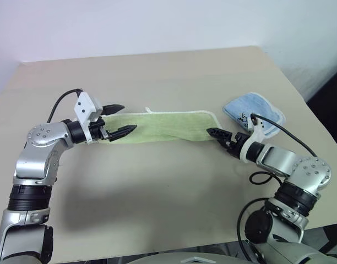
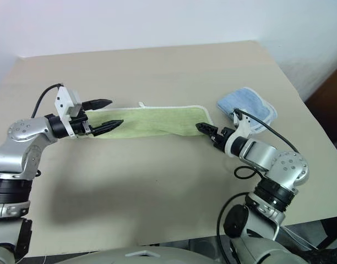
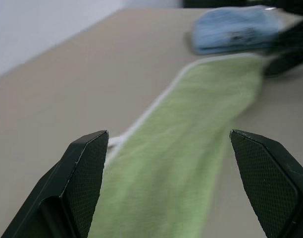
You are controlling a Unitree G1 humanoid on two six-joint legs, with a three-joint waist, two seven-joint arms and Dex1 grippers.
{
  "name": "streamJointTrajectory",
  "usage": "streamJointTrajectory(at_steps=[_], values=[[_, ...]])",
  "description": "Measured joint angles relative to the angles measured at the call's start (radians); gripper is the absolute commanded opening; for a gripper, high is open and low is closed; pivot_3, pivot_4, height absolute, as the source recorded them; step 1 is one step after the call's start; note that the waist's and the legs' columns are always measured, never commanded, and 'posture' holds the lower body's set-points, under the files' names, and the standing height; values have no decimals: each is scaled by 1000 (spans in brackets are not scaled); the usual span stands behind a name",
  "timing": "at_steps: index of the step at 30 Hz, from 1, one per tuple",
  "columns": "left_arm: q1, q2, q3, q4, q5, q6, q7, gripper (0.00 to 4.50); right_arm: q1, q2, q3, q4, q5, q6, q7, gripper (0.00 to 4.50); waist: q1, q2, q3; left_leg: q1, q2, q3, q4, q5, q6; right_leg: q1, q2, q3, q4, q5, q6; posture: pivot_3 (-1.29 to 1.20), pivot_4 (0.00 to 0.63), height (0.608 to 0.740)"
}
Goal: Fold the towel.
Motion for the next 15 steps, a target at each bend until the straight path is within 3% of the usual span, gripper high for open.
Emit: streamJointTrajectory(at_steps=[5,6,10,15], values=[[54,19,-12,-69,-24,49,-27,4110,-91,73,-74,63,-34,-2,-105,4485,-1,0,0,0,0,1,0,0,0,0,0,0,0,0,0,0,150,731],[68,25,-12,-80,-24,49,-29,4110,-104,78,-83,72,-44,-5,-117,4313,-1,0,0,0,0,1,0,0,0,0,0,0,0,0,0,0,150,731],[83,30,-12,-96,-24,62,-25,4110,-136,92,-104,94,-72,-40,-154,3285,1,0,0,0,0,0,0,0,0,1,0,0,-1,0,0,0,150,731],[116,31,-10,-127,-30,64,-16,4110,-160,55,-150,94,-84,-58,-175,1520,-2,0,0,0,0,1,-1,0,0,0,0,0,-1,0,0,0,150,731]])
